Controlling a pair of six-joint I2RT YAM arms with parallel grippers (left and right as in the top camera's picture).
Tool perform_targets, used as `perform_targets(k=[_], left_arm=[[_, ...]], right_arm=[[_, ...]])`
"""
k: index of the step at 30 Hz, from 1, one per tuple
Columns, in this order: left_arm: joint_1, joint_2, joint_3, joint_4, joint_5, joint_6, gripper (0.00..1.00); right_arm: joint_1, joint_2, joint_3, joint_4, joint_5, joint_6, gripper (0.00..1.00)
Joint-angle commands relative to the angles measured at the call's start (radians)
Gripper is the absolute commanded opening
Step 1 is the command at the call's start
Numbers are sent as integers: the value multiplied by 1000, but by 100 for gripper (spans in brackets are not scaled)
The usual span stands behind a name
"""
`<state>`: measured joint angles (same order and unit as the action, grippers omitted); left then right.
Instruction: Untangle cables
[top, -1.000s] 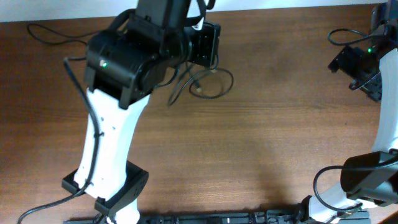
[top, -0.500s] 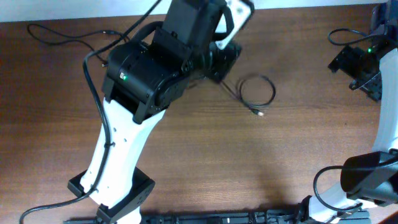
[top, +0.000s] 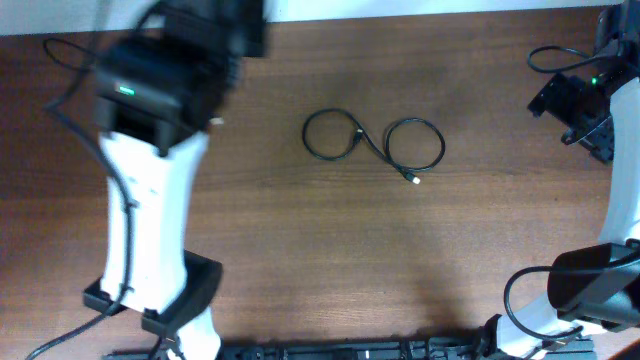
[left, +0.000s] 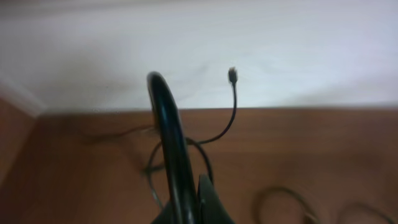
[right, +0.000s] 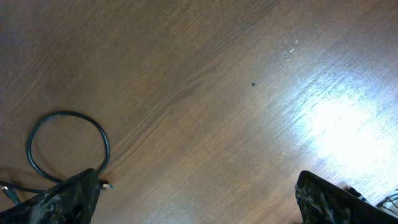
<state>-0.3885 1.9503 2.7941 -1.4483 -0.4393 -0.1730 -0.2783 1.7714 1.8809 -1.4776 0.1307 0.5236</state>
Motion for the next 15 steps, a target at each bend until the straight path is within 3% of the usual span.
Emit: perform_targets(k=[1,4,7,11,15], left_arm=[[228,-19,13,-43,-53,-177,0],[517,31,12,-18,-55,-183,0],[702,110,11,19,-55,-367,0],[812,292,11,144,-55,-392,0],[843,478,9,90,-11,-391,2]], right_arm=[[-4,2,4,0,5,6,98],[-4,2,4,0,5,6,98],[-4,2,4,0,5,6,98],[-4,2,4,0,5,6,98],[-4,2,4,0,5,6,98]])
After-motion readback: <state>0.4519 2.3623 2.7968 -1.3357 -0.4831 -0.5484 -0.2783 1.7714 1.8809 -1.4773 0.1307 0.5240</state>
